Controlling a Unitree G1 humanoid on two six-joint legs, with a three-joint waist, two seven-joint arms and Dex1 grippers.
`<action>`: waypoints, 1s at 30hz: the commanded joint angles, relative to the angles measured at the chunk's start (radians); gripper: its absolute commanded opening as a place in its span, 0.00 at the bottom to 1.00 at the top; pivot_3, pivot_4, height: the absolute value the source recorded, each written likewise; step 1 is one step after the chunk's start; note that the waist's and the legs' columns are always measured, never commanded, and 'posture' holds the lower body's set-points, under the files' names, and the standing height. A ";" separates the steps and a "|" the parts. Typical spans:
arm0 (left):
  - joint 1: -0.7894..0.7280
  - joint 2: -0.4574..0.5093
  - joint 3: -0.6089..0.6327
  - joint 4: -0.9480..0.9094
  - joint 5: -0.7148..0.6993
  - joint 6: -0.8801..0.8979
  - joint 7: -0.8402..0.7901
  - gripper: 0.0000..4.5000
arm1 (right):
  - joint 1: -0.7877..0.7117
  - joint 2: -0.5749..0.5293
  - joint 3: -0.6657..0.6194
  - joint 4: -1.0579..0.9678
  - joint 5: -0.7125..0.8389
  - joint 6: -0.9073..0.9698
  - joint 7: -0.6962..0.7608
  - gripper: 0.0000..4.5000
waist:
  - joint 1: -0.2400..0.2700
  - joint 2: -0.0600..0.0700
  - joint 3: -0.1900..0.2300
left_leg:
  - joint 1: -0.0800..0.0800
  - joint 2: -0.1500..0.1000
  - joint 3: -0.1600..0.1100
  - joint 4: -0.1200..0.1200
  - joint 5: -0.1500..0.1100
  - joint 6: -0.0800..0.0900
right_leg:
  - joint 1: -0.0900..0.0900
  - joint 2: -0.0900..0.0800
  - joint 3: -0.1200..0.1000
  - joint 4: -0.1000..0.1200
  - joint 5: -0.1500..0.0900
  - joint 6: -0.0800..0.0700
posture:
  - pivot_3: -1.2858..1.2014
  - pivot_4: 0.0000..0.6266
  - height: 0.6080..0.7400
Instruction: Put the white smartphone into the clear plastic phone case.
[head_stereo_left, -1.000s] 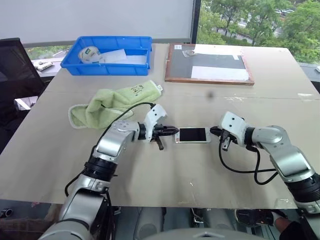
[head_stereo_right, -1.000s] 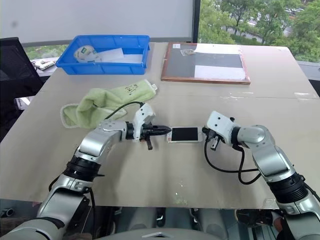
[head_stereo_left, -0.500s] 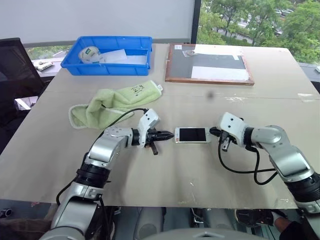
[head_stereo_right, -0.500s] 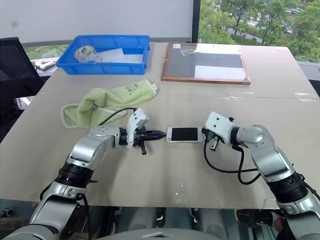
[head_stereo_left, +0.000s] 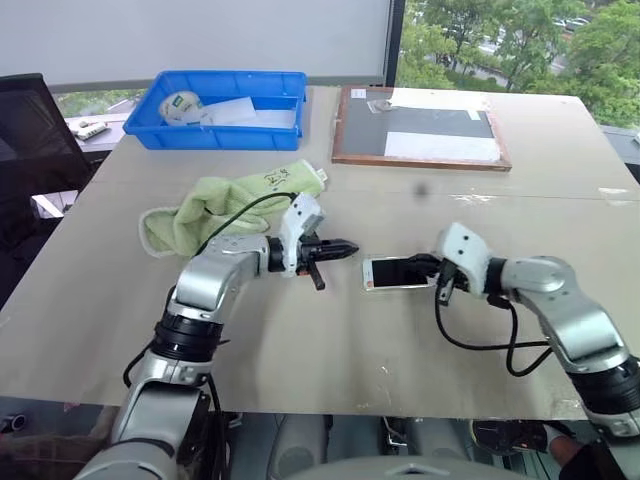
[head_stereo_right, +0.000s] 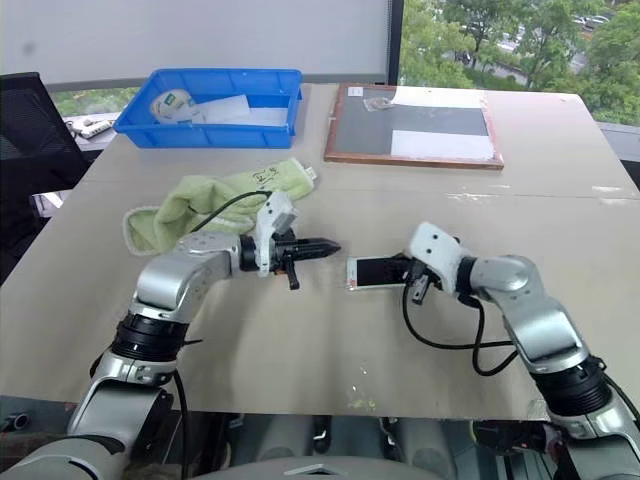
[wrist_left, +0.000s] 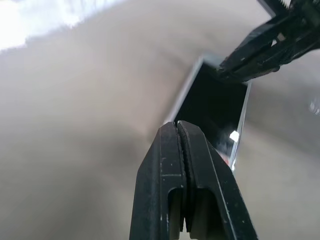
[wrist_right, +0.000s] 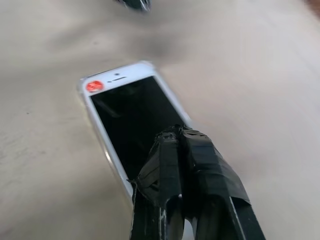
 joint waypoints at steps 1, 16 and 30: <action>-0.026 -0.027 -0.026 -0.033 -0.024 -0.016 -0.024 0.01 | 0.031 -0.015 -0.072 -0.069 0.051 0.022 -0.012 0.00 | 0.001 0.000 0.000 | 0.000 0.000 0.000 0.000 0.000 0.000 | 0.000 0.000 0.000 0.000 0.000 0.000 | 0.52 0.24 1.00; -0.037 -0.121 -0.218 0.259 0.208 -0.314 -0.026 0.01 | 0.044 -0.018 -0.064 -0.013 0.091 0.059 -0.061 0.00 | 0.000 0.000 0.000 | 0.000 0.000 0.000 0.000 0.000 0.000 | 0.000 0.001 0.001 0.000 0.000 0.000 | 0.52 0.24 1.00; -0.003 -0.120 -0.198 0.247 0.233 -0.325 -0.013 0.01 | -0.044 -0.081 0.146 0.165 0.077 0.386 -0.026 0.00 | 0.002 -0.007 -0.010 | 0.009 0.000 0.000 0.000 0.000 0.000 | 0.009 -0.002 0.000 0.000 -0.002 -0.004 | 0.52 0.24 1.00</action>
